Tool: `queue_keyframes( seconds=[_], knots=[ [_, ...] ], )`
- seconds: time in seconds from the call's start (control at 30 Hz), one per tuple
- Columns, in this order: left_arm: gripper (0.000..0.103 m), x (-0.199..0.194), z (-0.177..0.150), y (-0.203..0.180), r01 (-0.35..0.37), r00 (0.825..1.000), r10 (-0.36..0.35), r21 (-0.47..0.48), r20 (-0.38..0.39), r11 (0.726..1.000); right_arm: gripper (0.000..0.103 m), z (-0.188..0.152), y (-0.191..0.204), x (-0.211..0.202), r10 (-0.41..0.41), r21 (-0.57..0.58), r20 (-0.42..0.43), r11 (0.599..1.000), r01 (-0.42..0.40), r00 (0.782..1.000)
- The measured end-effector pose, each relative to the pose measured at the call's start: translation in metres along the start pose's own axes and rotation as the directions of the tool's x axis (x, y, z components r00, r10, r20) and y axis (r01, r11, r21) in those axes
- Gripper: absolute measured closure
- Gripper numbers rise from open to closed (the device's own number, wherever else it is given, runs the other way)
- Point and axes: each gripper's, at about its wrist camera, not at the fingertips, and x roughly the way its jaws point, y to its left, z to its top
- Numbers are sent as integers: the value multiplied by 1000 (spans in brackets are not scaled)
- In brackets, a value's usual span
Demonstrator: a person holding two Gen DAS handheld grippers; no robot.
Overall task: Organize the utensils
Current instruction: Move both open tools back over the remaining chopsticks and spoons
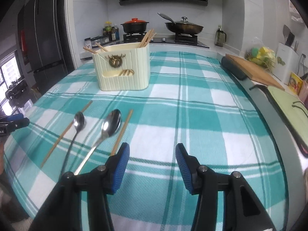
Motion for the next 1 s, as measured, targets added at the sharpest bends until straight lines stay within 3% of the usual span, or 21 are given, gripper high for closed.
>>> queue_keyframes(
  seconds=[0.3,0.8,1.0],
  knots=[
    [9,28,-2,10,-85,996,84,32,6,996,52,-15,-3,14,-52,9,-9,999,53,999],
    [9,43,-7,13,-63,996,64,16,-56,998,52,-30,-8,41,-58,43,-93,997,62,994],
    [9,42,-7,26,-42,998,39,-55,-52,998,52,-31,-9,43,-69,46,-108,996,75,992]
  ],
)
